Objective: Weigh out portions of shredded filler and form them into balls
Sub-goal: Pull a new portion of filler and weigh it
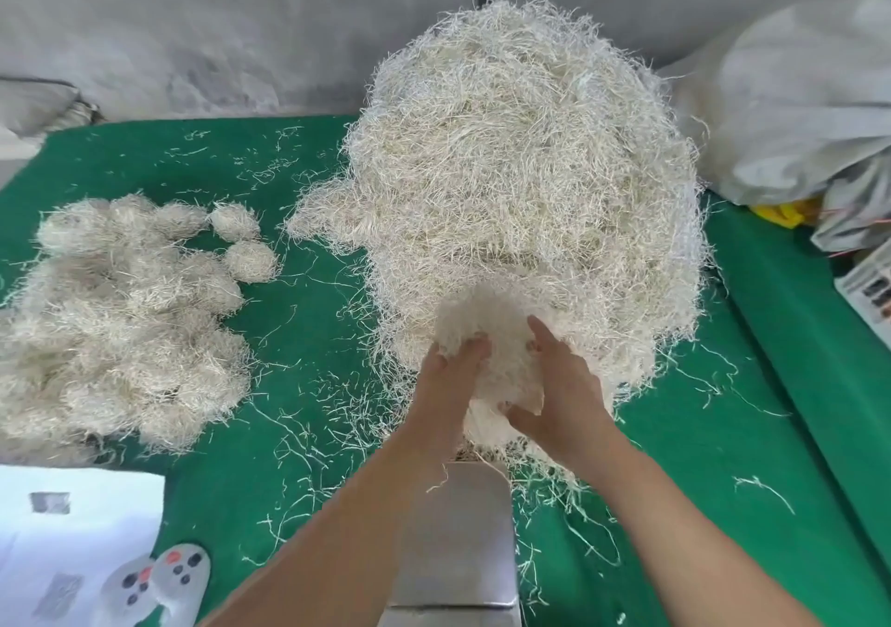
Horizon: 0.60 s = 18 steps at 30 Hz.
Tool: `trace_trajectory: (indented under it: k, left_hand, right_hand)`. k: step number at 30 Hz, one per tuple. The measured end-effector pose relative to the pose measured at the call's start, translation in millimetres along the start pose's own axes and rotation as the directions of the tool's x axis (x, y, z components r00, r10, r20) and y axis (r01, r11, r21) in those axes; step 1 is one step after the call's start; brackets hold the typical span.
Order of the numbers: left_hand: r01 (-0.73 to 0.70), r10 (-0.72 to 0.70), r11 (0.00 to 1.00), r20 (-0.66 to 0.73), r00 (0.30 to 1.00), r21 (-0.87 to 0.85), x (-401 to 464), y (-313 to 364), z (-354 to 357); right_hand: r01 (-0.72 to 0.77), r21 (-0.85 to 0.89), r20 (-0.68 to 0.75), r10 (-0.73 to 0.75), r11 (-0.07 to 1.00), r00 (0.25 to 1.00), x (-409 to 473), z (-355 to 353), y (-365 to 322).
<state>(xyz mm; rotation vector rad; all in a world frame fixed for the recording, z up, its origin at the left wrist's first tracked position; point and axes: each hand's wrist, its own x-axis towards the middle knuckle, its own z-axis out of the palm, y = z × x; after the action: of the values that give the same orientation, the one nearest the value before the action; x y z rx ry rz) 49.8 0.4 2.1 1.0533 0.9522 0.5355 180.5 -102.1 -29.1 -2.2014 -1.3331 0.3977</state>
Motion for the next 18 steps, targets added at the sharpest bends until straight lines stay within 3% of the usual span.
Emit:
trace_trajectory:
  k: [3,5,7,9,10,12,14,16,18]
  left_hand:
    - [0.054,-0.072,0.987,-0.114,0.991,-0.151,7,13,-3]
    - [0.076,-0.098,0.969,-0.083,0.992,-0.235,11,21,-8]
    - [0.138,-0.133,0.944,0.037,0.99,-0.301,13,31,-11]
    - [0.263,-0.153,0.888,0.297,0.943,-0.378,6,42,-13]
    - [0.274,-0.143,0.888,0.344,0.928,-0.368,6,45,-15]
    - [0.214,-0.142,0.912,0.222,0.965,-0.35,15,50,-18]
    - [0.129,-0.15,0.94,-0.041,0.988,-0.316,26,52,-24]
    - [0.033,-0.108,0.961,-0.264,0.958,-0.274,35,56,-31]
    - [0.041,-0.167,0.936,-0.337,0.927,-0.35,42,57,-39]
  right_hand:
    - [-0.028,0.022,-0.081,0.03,0.999,0.996,6,4,4]
    - [-0.067,0.055,-0.103,0.073,0.996,0.992,12,2,3]
    - [-0.055,0.192,-0.049,0.066,0.98,0.997,18,0,-5]
    - [-0.042,0.307,0.01,0.041,0.951,0.999,20,3,-10]
    - [-0.048,0.306,0.018,0.044,0.951,0.999,19,4,-9]
    - [-0.107,0.283,0.028,0.103,0.953,0.994,18,3,-1]
    - [-0.111,0.224,0.019,0.109,0.968,0.994,19,-2,12]
    - [-0.047,0.072,0.017,0.046,0.996,0.999,22,-9,25]
    - [-0.029,-0.071,0.036,0.032,0.997,0.999,29,-16,38]
